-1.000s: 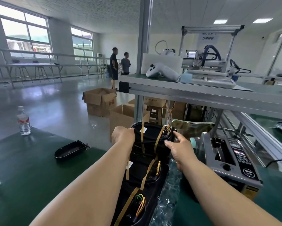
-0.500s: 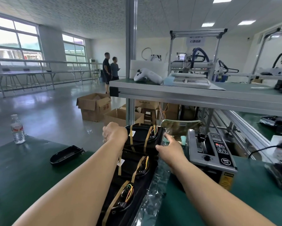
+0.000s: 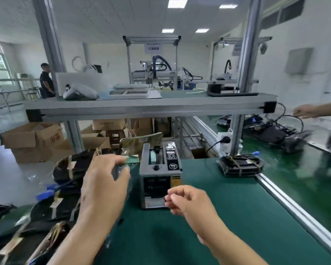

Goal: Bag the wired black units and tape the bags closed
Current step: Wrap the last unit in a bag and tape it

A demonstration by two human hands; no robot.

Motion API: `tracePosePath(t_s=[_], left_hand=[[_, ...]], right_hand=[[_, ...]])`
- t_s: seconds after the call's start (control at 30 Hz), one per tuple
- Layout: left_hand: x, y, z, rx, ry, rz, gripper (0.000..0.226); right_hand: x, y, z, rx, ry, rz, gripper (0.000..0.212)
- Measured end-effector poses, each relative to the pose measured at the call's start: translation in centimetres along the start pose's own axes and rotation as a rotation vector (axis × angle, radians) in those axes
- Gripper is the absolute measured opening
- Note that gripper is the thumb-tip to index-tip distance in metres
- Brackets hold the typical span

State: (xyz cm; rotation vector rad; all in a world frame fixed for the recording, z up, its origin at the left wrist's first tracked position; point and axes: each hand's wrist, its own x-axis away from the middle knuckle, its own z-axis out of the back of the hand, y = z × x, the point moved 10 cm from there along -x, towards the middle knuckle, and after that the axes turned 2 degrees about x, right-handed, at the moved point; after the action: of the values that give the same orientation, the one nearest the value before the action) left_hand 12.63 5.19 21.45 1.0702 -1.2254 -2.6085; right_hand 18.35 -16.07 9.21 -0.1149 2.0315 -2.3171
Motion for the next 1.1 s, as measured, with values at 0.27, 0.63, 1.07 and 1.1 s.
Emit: tracePosePath(t_s=[0.27,0.63,1.07,1.1], left_hand=[[9.4,2.3,-22.6,0.387,-0.601,0.272,0.016],[2.7,3.7,-40.7,0.507,-0.733,0.734,0.026],[-0.6,2.6,-51.8,0.516,-0.719,0.928,0.057],[-0.6,2.5,-52.4,0.521,-0.73,0.929,0.054]], right_hand=[[1.0,7.6,14.7,-0.275,0.289,-0.143,0.01],[-8.4,12.6,27.9,-0.52,0.573,-0.222,0.038],[-18.8,15.2,30.2,-0.664,0.605,-0.413,0.038],[-19.0,15.3,30.4,-0.676,0.619,-0.415,0.036]])
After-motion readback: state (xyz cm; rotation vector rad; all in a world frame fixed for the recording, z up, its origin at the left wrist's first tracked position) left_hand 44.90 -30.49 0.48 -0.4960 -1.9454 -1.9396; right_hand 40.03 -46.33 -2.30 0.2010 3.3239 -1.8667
